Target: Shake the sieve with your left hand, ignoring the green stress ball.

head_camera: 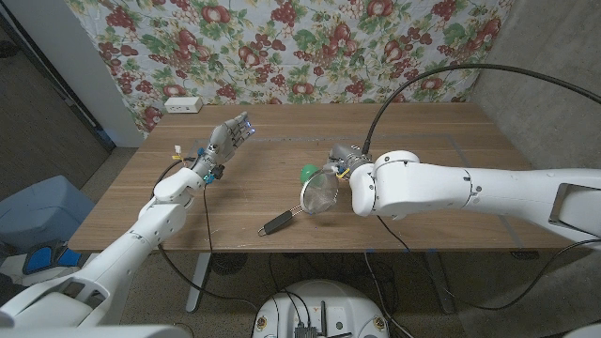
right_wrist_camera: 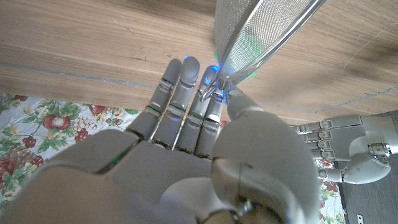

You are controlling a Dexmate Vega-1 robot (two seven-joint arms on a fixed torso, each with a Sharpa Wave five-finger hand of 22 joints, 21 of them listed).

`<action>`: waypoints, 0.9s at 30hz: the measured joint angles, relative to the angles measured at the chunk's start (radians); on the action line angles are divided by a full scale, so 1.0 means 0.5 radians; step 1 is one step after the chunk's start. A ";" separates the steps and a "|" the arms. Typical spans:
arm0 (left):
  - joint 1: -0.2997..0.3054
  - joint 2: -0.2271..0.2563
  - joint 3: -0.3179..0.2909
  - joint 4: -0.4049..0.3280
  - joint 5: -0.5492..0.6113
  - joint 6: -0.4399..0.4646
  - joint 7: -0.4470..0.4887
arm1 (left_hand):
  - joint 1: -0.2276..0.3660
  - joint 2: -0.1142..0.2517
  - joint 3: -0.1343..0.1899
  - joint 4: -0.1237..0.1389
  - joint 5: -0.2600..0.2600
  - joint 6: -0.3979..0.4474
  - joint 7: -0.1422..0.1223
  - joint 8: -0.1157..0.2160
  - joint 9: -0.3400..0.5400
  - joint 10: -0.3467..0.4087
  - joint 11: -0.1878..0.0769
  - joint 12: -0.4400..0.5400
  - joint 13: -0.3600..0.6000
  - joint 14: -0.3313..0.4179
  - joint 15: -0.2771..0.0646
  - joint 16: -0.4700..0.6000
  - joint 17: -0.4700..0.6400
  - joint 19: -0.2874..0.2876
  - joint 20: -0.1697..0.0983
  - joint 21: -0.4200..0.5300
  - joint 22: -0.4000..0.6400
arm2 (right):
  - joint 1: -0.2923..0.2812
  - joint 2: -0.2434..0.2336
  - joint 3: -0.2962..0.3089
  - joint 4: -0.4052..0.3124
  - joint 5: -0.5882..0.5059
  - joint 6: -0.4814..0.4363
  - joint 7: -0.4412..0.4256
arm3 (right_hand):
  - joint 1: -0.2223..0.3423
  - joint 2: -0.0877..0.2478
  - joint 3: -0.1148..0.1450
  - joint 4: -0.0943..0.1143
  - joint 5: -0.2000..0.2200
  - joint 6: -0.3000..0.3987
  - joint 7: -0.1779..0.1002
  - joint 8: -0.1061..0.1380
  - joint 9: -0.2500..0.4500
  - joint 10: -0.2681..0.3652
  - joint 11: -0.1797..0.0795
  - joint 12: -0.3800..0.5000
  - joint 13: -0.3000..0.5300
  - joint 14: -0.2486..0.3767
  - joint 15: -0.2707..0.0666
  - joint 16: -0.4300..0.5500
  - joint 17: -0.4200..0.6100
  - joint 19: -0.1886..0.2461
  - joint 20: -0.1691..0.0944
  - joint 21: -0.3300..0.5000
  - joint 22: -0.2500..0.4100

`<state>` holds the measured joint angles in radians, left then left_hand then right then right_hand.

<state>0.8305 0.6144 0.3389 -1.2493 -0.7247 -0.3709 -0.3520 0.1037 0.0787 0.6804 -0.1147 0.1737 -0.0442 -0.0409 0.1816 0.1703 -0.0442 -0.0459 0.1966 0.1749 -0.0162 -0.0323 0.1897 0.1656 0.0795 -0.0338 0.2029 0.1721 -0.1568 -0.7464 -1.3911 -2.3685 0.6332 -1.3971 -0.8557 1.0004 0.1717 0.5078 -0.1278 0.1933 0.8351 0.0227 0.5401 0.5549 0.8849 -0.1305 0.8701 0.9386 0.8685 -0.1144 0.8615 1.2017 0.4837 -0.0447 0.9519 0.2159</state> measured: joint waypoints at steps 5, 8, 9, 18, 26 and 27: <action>-0.011 0.034 0.016 -0.023 0.027 0.025 -0.019 | 0.039 -0.018 -0.002 -0.069 0.000 0.036 0.008 0.007 0.000 0.064 0.006 0.016 0.000 0.088 -0.003 0.014 0.000 0.047 -0.005 0.009 0.000 | -0.068 -0.019 0.051 -0.028 -0.137 0.001 0.065 | 0.000 0.000 -0.008 0.008 0.000 -0.003 -0.003 0.000 0.000 -0.007 0.000 0.000 0.008 0.000 0.000 0.000 0.010 0.000 0.000 0.010 -0.005; -0.019 0.056 0.026 -0.038 0.045 0.040 -0.033 | 0.056 -0.035 -0.003 -0.095 0.000 0.061 0.017 0.014 0.000 0.090 0.007 0.016 0.000 0.124 -0.008 0.014 0.008 0.067 -0.004 0.009 0.000 | -0.128 -0.034 0.095 -0.054 -0.256 0.003 0.129 | 0.000 0.000 -0.002 0.014 0.000 -0.003 -0.004 0.000 0.000 -0.007 0.000 0.000 0.018 0.000 0.000 0.000 0.018 0.000 0.000 0.016 -0.005; -0.021 0.062 0.028 -0.042 0.050 0.042 -0.037 | 0.061 -0.040 -0.007 -0.100 0.000 0.076 0.019 0.016 0.000 0.097 0.001 0.027 0.000 0.126 -0.007 0.014 0.009 0.075 -0.011 0.009 0.000 | -0.140 -0.037 0.104 -0.059 -0.278 0.004 0.141 | 0.000 0.000 0.000 0.017 0.000 -0.003 -0.004 0.000 0.000 -0.007 0.000 0.000 0.017 0.000 0.000 0.000 0.018 0.000 0.000 0.016 -0.005; -0.050 0.138 0.067 -0.083 0.105 0.072 -0.099 | 0.132 -0.112 -0.006 -0.137 0.000 0.118 0.025 0.022 0.000 0.157 -0.010 0.033 0.006 0.232 -0.010 0.014 0.009 0.129 -0.008 0.013 0.006 | -0.263 -0.073 0.194 -0.112 -0.564 0.029 0.319 | 0.000 -0.001 0.000 0.017 0.000 -0.007 -0.007 0.008 0.008 -0.017 0.003 0.000 0.017 0.007 0.007 -0.008 0.028 -0.011 -0.010 0.043 -0.014; -0.083 0.175 0.094 -0.086 0.128 0.073 -0.198 | 0.167 -0.147 -0.005 -0.137 0.000 0.147 0.017 0.037 0.000 0.209 -0.003 0.042 0.009 0.288 -0.010 0.025 0.009 0.153 -0.005 0.013 0.006 | -0.364 -0.105 0.269 -0.153 -0.776 0.066 0.447 | -0.001 -0.001 0.000 0.017 0.005 -0.007 -0.007 0.008 0.008 -0.016 0.002 0.000 0.036 0.007 0.007 -0.008 0.037 -0.018 -0.003 0.064 -0.014; -0.086 0.178 0.096 -0.084 0.128 0.073 -0.204 | 0.168 -0.147 -0.005 -0.137 0.000 0.151 0.014 0.038 0.000 0.213 -0.001 0.046 0.009 0.290 -0.007 0.025 0.009 0.153 -0.005 0.013 0.006 | -0.370 -0.106 0.274 -0.155 -0.798 0.071 0.460 | -0.001 -0.001 0.000 0.017 0.006 -0.007 -0.007 0.008 0.008 -0.016 0.002 0.000 0.036 0.007 0.007 -0.008 0.037 -0.018 -0.003 0.064 -0.014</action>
<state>0.7874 0.7032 0.3872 -1.2913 -0.6605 -0.3345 -0.4538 0.1875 0.0053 0.6777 -0.1831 0.1737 0.0311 -0.0341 0.2004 0.1701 0.0625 -0.0463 0.2198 0.1795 0.1290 -0.0358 0.2022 0.1701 0.1562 -0.0361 0.2093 0.1748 -0.3421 -0.7995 -1.2541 -2.4462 0.2344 -1.3617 -0.6258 1.0001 0.1713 0.5079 -0.1195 0.1965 0.8317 0.0192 0.5440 0.5587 0.8766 -0.1295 0.8701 0.9566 0.8720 -0.1107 0.8576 1.2203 0.4746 -0.0464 0.9838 0.2090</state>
